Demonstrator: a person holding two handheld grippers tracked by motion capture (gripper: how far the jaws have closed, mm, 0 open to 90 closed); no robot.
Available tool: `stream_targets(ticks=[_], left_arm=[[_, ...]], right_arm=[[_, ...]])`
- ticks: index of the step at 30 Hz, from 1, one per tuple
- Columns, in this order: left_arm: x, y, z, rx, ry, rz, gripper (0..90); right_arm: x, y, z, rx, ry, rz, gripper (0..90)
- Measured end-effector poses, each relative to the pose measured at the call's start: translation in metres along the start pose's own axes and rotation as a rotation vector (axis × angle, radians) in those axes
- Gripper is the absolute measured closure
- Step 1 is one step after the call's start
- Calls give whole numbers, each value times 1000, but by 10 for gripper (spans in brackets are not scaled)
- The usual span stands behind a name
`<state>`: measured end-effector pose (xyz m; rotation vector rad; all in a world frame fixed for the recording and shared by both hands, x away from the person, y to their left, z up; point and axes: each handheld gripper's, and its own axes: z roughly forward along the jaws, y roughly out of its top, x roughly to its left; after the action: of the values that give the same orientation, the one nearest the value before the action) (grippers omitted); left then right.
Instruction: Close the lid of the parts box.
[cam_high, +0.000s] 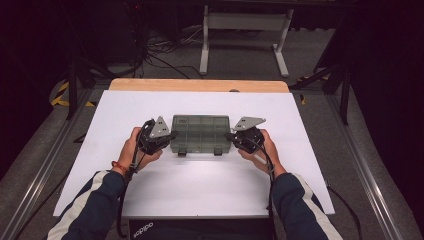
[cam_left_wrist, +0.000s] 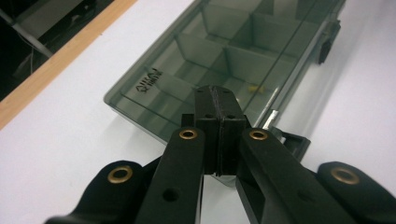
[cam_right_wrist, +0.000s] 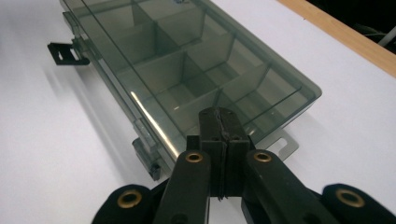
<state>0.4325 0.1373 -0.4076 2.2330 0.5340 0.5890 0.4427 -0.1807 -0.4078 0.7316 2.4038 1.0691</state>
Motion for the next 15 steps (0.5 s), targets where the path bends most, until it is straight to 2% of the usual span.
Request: stream_targets(ticks=[5,11,13,15], left_arm=[[-7,-7,6,9,-3,14,894],[-7,-8,5,-8,-7,1,890],[-9,-11,8,4,-11,5,892],[-10,-12,10,12,-11,7,895]], right_arm=[[3,-5,2,-3,8,8,900],[7,-6,3,-10,-3,6,900],[9,-8,6,-5,-13,-5,900],[8,-9,7,-9,-2,7,900]])
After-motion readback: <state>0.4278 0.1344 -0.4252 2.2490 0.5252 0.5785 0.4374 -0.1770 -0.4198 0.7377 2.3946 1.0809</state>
